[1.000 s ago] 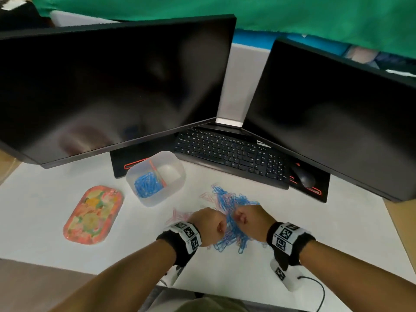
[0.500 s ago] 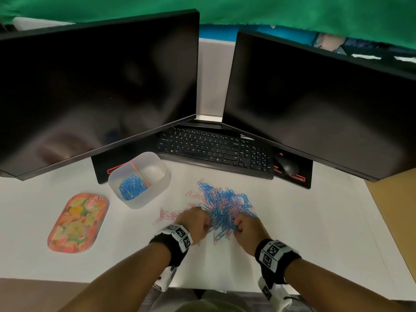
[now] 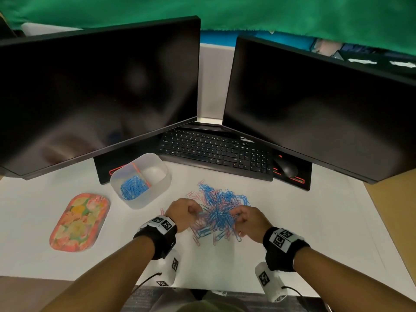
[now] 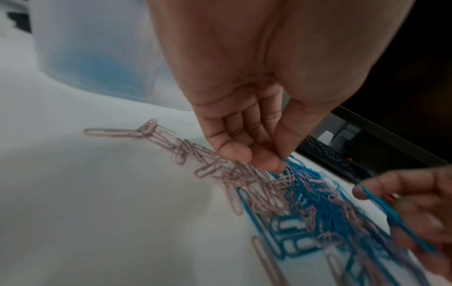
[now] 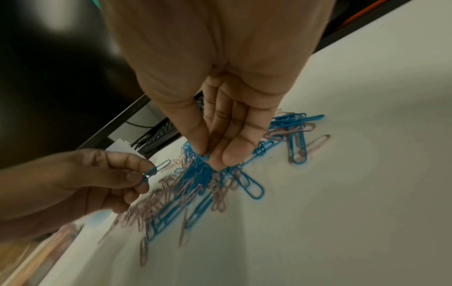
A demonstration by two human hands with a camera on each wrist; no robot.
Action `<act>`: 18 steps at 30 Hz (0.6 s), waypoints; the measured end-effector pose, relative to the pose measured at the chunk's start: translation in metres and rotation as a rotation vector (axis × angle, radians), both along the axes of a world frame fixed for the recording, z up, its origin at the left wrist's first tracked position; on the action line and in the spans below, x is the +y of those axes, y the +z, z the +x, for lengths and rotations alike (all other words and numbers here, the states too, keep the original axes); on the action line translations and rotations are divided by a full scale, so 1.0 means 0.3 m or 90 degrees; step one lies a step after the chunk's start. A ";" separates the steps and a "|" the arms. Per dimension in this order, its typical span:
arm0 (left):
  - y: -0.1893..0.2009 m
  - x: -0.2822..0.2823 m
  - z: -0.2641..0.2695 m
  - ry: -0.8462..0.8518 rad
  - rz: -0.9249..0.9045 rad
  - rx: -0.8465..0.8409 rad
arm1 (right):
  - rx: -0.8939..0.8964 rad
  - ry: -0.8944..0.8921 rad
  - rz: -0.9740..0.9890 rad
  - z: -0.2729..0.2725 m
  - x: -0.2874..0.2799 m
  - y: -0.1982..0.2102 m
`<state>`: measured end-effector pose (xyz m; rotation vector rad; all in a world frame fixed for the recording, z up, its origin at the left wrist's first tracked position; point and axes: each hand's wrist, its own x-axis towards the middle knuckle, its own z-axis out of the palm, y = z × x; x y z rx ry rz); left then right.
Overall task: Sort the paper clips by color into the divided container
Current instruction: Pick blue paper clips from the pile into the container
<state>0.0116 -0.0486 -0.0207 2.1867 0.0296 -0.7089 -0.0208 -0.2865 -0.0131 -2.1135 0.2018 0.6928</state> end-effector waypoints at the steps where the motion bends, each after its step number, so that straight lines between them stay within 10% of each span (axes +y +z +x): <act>1: -0.001 0.004 0.003 0.035 -0.043 0.031 | 0.019 -0.007 0.028 0.004 0.000 0.008; 12: 0.043 -0.013 0.049 0.356 -0.381 0.236 | 0.132 -0.203 0.313 0.047 0.024 0.030; 18: 0.058 -0.030 0.058 0.343 -0.430 0.225 | 0.160 -0.237 0.406 0.067 0.049 0.055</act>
